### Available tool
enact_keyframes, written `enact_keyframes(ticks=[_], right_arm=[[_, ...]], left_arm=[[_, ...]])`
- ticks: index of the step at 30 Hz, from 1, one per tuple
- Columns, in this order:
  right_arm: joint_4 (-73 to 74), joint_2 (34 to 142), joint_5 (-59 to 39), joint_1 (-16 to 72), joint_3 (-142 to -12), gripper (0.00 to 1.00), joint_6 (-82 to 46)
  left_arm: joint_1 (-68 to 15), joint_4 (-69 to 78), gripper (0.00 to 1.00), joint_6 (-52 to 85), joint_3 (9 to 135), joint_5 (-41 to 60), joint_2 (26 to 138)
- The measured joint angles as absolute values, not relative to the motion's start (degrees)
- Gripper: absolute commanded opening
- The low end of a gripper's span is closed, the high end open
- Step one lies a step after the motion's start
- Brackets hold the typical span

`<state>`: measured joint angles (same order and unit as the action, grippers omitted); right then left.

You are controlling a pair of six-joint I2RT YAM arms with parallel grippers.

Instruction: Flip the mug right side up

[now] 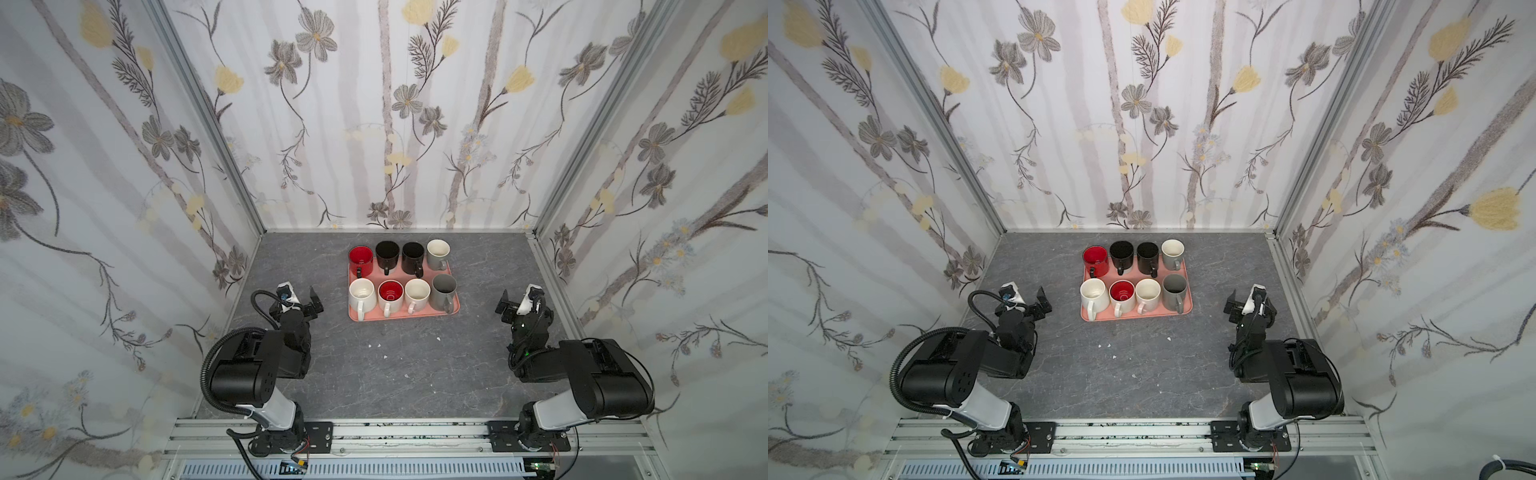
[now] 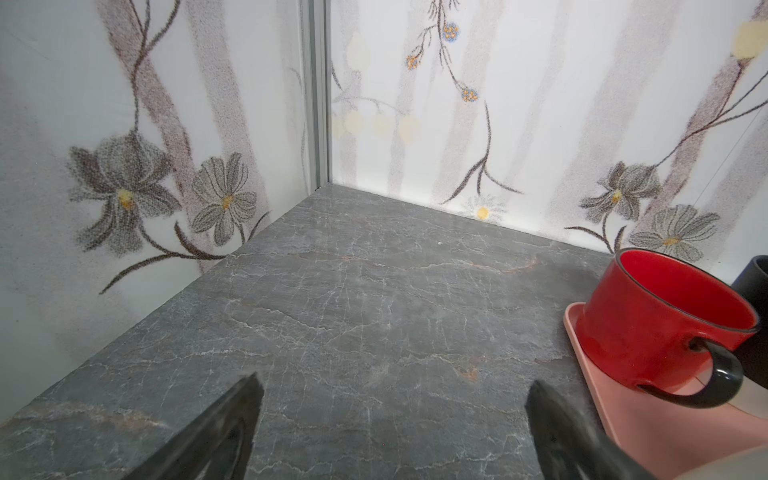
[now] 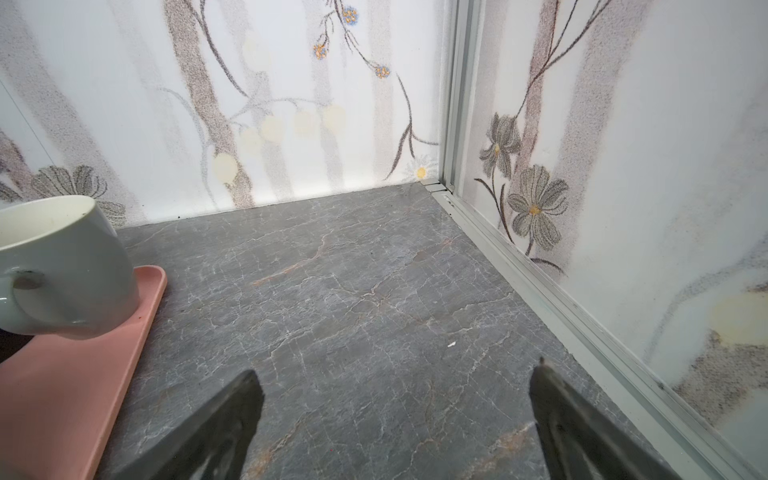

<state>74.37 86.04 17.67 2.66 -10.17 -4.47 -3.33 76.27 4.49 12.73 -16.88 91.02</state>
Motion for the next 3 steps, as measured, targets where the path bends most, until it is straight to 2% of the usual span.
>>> enact_keyframes(ticks=[3], right_arm=[[74.4,86.0,17.7,2.7,-10.2,1.00,-4.5]], left_arm=[[-3.3,76.3,1.00,4.5,12.7,-16.9,91.0]])
